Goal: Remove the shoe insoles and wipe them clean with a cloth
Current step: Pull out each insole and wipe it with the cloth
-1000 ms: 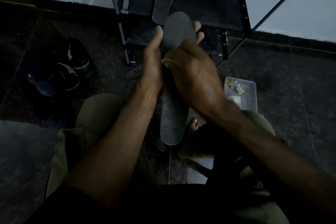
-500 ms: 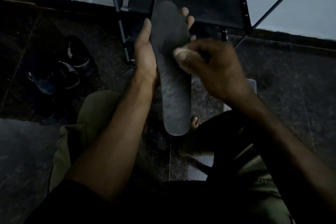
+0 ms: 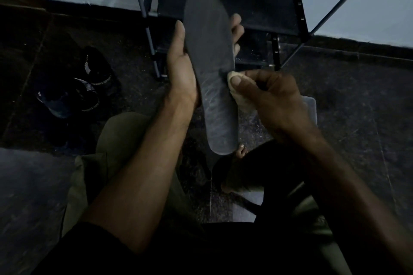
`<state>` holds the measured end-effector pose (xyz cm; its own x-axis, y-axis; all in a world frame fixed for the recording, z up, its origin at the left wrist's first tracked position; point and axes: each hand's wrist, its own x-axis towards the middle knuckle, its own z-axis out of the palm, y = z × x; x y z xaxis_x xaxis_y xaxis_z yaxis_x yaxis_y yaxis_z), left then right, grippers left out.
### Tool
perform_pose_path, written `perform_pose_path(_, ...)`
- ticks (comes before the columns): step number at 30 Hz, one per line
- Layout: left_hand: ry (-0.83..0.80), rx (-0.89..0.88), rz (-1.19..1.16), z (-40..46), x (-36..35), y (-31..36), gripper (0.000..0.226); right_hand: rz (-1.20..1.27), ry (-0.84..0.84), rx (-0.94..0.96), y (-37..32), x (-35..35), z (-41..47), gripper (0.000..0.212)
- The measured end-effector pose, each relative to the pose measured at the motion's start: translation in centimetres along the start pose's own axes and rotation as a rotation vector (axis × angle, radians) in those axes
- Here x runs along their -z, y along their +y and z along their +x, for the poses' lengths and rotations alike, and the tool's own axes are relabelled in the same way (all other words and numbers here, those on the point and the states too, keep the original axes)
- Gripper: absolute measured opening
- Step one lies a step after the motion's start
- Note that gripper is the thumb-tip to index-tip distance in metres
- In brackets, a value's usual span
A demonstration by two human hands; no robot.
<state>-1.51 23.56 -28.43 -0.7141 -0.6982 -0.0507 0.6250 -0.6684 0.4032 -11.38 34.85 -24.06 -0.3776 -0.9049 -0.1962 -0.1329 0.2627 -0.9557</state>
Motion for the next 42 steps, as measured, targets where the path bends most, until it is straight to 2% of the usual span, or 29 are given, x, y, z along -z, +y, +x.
perform_pose_path(4,-0.039,0.08,-0.019,-0.1,-0.9,-0.9,0.083,0.015,0.07,0.025,-0.5,0.0,0.7,0.017)
perform_pose_path(7,-0.012,0.062,-0.025,-0.1,-0.4,-0.7,0.083,-0.074,0.069,0.066,-0.7,0.2,1.0,0.019)
perform_pose_path(11,0.03,0.04,-0.064,-0.3,-1.1,-0.3,0.08,-0.425,0.153,0.296,-1.0,0.4,2.1,0.024)
perform_pose_path(14,0.161,-0.018,-0.004,-0.3,-0.8,-0.3,0.068,-0.658,0.21,0.509,-1.9,0.7,4.5,0.027)
perform_pose_path(16,0.23,-0.052,0.075,-0.2,-0.4,-0.2,0.057,-0.834,0.218,0.592,-2.5,0.8,6.3,0.026)
perform_pose_path(18,0.223,-0.04,0.08,-0.1,-0.3,-0.2,0.057,-0.947,0.225,0.621,-2.5,0.6,7.5,0.022)
perform_pose_path(21,0.201,-0.029,0.033,-0.1,-0.2,-0.2,0.058,-0.949,0.176,0.608,-1.9,-0.3,6.9,0.019)
perform_pose_path(24,0.114,0.007,-0.034,-0.2,-0.1,-0.3,0.07,-0.935,0.116,0.594,-0.3,-1.6,4.2,0.018)
perform_pose_path(27,0.094,0.043,-0.04,-0.3,-0.4,-0.2,0.076,-0.946,0.109,0.632,0.1,-1.7,2.7,0.018)
perform_pose_path(30,0.087,0.048,-0.063,-0.2,-0.3,-0.4,0.069,-0.963,0.174,0.647,-1.0,-0.6,4.3,0.022)
perform_pose_path(34,0.144,-0.011,0.042,-0.1,-0.2,-0.5,0.056,-1.026,0.257,0.63,-2.3,0.2,7.3,0.024)
perform_pose_path(36,0.158,-0.004,-0.008,-0.2,-0.3,-0.4,0.06,-1.042,0.21,0.635,-1.8,-0.3,6.8,0.022)
perform_pose_path(38,0.106,0.016,-0.068,-0.3,-0.2,-0.3,0.07,-1.038,0.138,0.658,-0.8,-1.3,4.7,0.02)
perform_pose_path(42,0.07,0.048,-0.038,-0.5,-0.3,-0.1,0.074,-0.972,0.04,0.662,0.0,-2.1,1.8,0.018)
